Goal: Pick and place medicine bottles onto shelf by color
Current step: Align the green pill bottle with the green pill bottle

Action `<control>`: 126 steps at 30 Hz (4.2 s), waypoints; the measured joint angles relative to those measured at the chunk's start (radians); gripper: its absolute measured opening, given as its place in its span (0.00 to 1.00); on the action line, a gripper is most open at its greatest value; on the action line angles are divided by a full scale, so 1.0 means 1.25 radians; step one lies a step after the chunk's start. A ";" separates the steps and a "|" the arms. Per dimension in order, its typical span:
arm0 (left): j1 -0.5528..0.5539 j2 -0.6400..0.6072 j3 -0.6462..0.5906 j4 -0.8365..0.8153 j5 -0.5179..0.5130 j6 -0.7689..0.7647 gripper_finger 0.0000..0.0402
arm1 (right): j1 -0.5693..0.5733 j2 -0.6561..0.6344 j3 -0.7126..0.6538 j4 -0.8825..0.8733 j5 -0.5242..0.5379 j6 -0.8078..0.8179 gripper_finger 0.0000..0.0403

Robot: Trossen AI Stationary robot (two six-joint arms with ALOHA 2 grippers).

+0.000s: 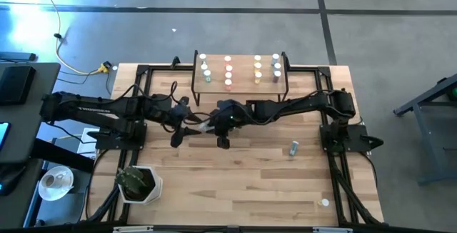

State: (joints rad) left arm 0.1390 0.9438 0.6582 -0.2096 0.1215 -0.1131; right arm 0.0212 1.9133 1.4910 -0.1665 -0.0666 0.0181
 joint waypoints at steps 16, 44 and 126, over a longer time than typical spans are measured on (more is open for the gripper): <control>0.004 0.031 -0.001 0.022 -0.054 -0.002 0.53 | -0.019 0.000 0.000 0.025 -0.038 0.006 0.19; 0.006 0.046 0.000 0.039 -0.032 0.017 0.34 | -0.018 0.000 0.000 0.007 -0.037 0.009 0.19; 0.397 0.438 0.601 -0.572 -0.079 0.282 0.29 | -0.174 -0.232 0.000 -0.225 0.062 -0.015 0.43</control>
State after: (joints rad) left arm 0.6357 1.4910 1.4097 -0.9247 0.0225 0.2394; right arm -0.1963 1.6230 1.4910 -0.4473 0.0113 -0.0002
